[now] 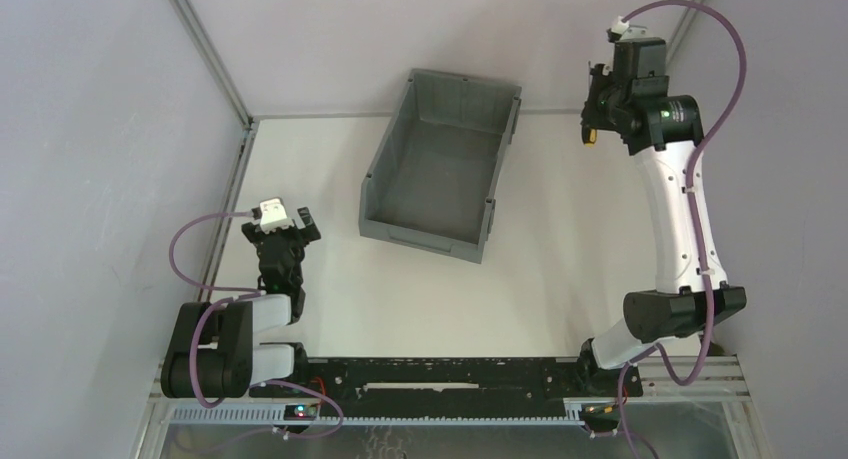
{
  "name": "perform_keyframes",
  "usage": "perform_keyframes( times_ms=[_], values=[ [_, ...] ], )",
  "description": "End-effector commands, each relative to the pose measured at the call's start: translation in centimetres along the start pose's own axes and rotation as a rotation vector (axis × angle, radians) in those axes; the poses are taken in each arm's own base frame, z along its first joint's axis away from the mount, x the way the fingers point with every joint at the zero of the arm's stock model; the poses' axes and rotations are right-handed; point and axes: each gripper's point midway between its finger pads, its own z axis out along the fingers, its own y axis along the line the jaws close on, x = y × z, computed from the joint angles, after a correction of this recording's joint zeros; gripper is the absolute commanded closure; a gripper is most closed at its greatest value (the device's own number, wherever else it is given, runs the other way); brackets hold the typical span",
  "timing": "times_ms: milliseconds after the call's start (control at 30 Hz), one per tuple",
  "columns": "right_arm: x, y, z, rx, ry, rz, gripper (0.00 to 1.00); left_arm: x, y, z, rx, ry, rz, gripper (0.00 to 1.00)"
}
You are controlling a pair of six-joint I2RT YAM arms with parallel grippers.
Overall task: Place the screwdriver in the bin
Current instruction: Place the screwdriver in the bin.
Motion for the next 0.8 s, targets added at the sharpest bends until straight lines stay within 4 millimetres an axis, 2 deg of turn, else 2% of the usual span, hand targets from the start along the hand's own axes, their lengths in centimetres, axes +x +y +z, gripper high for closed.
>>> perform_keyframes(
  times_ms=[0, 233, 433, 767],
  values=[
    [-1.1, 3.0, -0.4, -0.045, -0.045, 0.032, 0.87, -2.4, -0.2, 0.7, -0.005, -0.069, 0.004, 0.00],
    [-0.5, 8.6, 1.3, -0.112, -0.042, 0.055, 0.87, -2.4, -0.2, 0.7, -0.005, -0.068, 0.004, 0.00],
    [-0.9, 13.3, 2.5, -0.176, -0.066, 0.100, 0.89, -2.4, -0.2, 0.7, -0.005, -0.070, 0.004, 0.00],
    [-1.7, 19.4, 3.2, -0.266, -0.089, 0.121, 0.90, -2.4, -0.2, 0.7, -0.005, -0.070, 0.004, 0.00]
  ],
)
